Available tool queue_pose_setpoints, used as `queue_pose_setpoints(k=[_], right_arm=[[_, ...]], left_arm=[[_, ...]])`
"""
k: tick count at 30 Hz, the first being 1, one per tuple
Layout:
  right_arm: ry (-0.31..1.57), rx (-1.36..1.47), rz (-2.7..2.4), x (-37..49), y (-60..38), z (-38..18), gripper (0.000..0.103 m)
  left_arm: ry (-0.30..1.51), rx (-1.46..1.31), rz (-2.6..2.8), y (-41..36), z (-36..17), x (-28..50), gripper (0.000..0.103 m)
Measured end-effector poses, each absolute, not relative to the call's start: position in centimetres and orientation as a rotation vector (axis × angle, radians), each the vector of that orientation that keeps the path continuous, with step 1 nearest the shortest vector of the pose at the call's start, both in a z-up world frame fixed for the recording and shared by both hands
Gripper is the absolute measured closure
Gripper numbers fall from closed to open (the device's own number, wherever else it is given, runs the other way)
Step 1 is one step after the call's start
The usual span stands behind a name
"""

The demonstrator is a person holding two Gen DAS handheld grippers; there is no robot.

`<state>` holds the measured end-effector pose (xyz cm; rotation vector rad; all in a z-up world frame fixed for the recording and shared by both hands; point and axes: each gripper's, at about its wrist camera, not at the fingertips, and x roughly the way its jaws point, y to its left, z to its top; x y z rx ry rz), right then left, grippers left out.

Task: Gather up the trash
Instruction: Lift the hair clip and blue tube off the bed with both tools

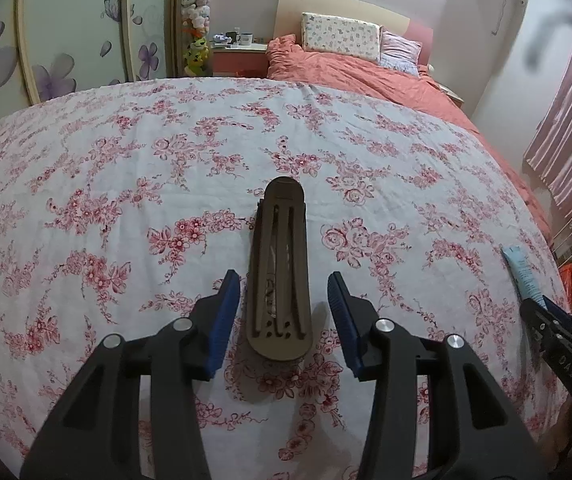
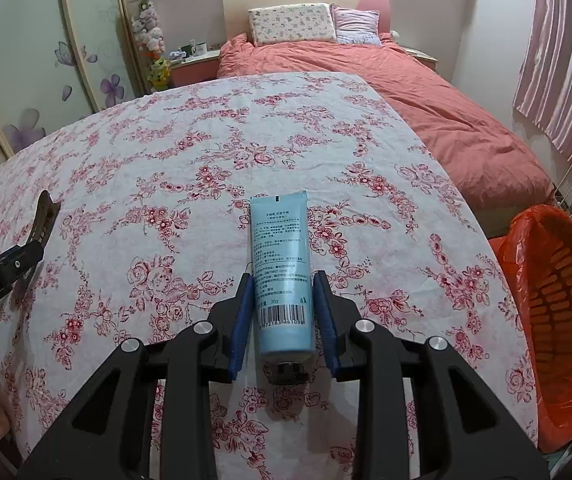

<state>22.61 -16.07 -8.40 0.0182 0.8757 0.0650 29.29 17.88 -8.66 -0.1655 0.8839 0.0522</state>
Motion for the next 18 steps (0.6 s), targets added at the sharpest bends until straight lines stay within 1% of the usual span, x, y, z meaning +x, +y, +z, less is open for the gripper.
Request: queue_pose_setpoints(k=[18], right_arm=[[0.877,0.023,0.065,22.59,-16.22,-8.39,0.072]], left_arm=[[0.885,-0.158,0.06,17.82,-8.6,29.27,0.057]])
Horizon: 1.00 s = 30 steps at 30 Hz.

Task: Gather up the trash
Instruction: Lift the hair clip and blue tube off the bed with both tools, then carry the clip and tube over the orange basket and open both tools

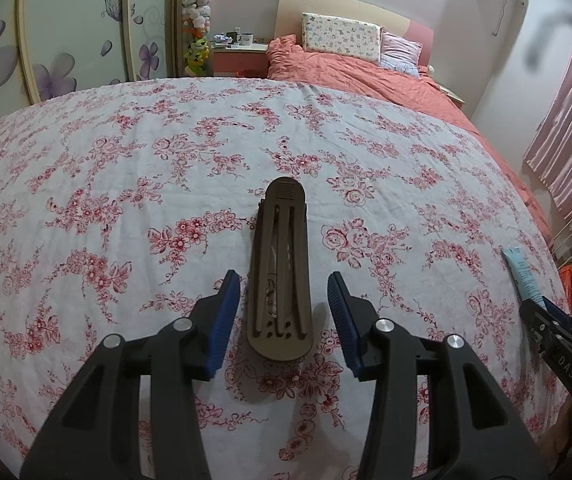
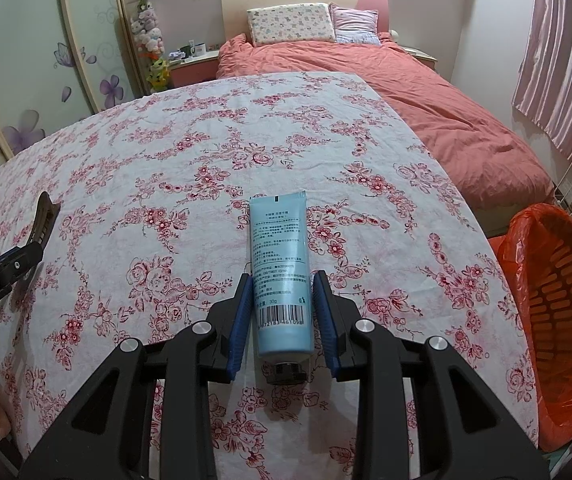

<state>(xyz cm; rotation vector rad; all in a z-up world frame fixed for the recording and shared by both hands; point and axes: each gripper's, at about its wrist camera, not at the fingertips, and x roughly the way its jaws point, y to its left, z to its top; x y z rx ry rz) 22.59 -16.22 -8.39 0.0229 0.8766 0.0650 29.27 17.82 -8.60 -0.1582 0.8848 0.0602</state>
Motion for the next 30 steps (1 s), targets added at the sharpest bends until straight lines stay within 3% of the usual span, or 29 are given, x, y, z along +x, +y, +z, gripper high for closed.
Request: queue_pose_setpoints(k=[4,7,30], right_arm=[[0.876,0.009,0.071,22.5,-16.2,-8.4,0.072],[0.875,0.015,0.087,22.2,-16.2,-8.3,0.074],[0.767,0.163,0.073,17.6,-23.1,-4.9,0.075]], left_arm=[[0.891,-0.126,0.062,17.3,-8.5,29.3,0.057],[0.893,-0.101,0.076,17.0,-8.5,29.5,0.071],[0.812,-0.008,-0.121,7.3,-4.7,27.5,0.071]])
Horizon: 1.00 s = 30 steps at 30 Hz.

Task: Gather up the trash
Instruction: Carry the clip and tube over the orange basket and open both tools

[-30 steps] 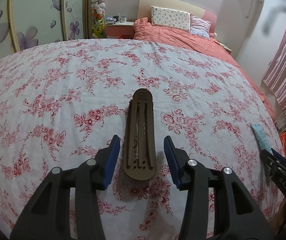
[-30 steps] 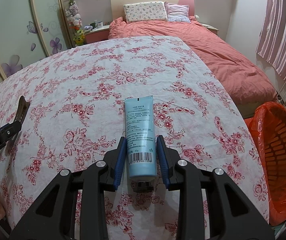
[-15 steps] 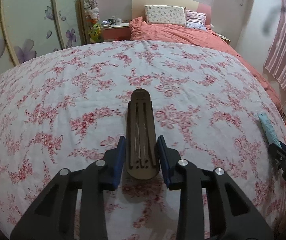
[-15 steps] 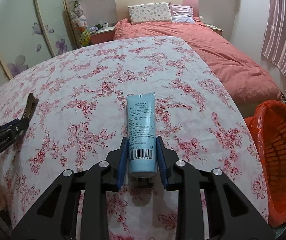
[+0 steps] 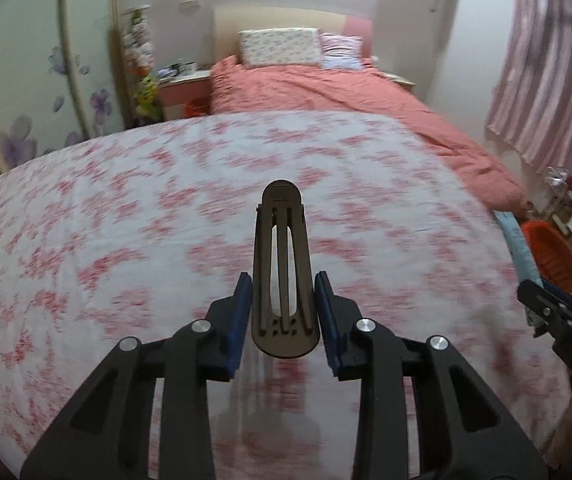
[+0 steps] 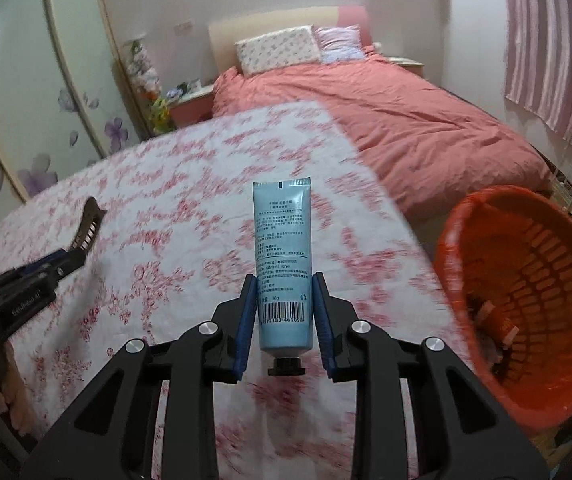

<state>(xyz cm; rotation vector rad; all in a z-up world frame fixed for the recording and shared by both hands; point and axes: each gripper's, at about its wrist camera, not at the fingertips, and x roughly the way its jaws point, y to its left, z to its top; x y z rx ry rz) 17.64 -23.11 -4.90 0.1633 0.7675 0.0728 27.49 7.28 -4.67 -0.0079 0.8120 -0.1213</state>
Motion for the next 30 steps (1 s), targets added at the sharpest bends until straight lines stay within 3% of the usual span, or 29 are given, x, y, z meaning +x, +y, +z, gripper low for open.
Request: queue_pose_setpoints(k=[17,30], right_arm=[[0.625,0.288,-0.183,12.1,-32.6,-1.8,0.075],[0.622,0.415,-0.323,11.9,-39.4,-3.8,0.075]], left_arm=[[0.773,0.104,-0.651,-12.7,0.2,24.5,0.071],[0.812,0.17,-0.842,-21.6,-1.8,26.1,0.071]])
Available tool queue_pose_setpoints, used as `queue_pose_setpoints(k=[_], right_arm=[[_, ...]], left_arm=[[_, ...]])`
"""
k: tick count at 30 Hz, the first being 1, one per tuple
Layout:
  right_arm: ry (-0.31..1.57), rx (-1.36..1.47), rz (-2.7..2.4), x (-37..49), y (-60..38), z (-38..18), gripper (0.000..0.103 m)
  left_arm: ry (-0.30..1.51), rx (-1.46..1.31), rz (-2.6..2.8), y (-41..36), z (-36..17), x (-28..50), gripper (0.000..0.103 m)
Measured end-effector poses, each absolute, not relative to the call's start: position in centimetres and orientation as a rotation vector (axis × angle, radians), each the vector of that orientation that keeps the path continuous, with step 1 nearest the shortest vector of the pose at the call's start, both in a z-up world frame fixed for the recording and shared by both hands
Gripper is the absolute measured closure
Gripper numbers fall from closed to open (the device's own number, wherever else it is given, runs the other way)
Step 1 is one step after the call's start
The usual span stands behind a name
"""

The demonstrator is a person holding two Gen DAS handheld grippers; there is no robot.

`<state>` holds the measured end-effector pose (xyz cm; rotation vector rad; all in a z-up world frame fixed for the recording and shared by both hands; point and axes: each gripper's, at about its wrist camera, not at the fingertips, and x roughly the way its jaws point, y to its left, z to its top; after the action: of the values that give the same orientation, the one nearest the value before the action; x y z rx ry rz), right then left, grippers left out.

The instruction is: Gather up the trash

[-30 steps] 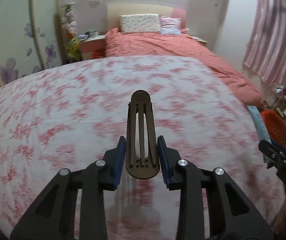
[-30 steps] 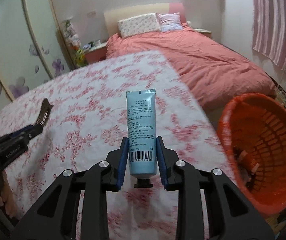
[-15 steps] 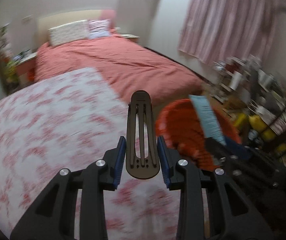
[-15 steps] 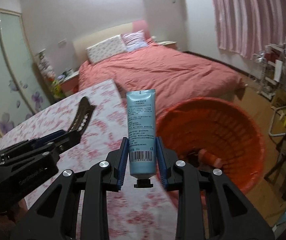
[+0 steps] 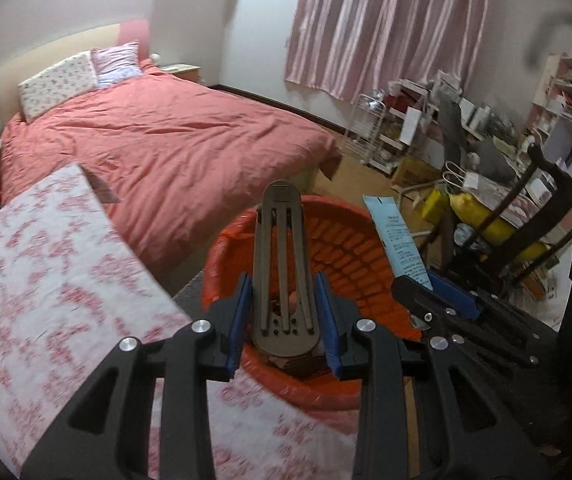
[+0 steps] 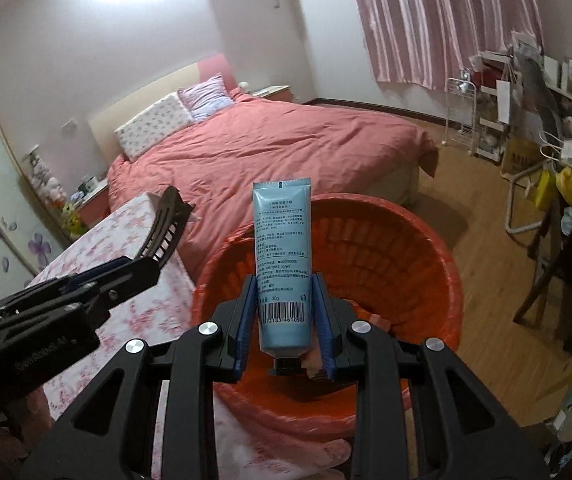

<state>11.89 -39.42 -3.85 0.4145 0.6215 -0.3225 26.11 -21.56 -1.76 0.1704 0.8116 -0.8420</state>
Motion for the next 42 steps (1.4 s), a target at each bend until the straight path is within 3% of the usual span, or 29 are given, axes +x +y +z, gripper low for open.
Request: queue_pose_setpoints(k=[13,17,22,27,31,36,38,42], right_arm=[[0.639,0.509,-0.337,12.8,-42.4,-5.9,0.073],[0.63,0.527,-0.341,12.7,-43.0,-6.0,0.058],[0.623,0.516,-0.346,12.3,-42.3,-5.2,0.057],[0.595,0.504,-0.339,11.4,-41.9,-3.6,0.048],[0.565,0.467,-0.334,10.0,-40.6,-2.0,0.037],[0.511,0.407,-0.369,7.4,-38.6,0.2,0.012],[0.493,0.385,-0.403,6.3,-37.9,0.7,0.007],[0.488,0.308,-0.498,4.4,-35.8,1.3,0.006]], left_arm=[[0.903,0.179,-0.852,-25.3,-6.1,29.6,0.07],[0.92,0.176,-0.828,-25.1,-6.9,30.4,0.059],[0.907,0.174,-0.78,-23.3,-6.4,30.5,0.058],[0.856,0.168,-0.717,-20.4,-4.1,29.1,0.052],[0.799,0.142,-0.656,-17.2,-1.9,26.7,0.043],[0.722,0.11,-0.548,-13.2,0.4,22.8,0.028],[0.685,0.101,-0.501,-11.7,1.2,21.1,0.017],[0.609,0.089,-0.392,-8.5,2.4,17.2,0.008]])
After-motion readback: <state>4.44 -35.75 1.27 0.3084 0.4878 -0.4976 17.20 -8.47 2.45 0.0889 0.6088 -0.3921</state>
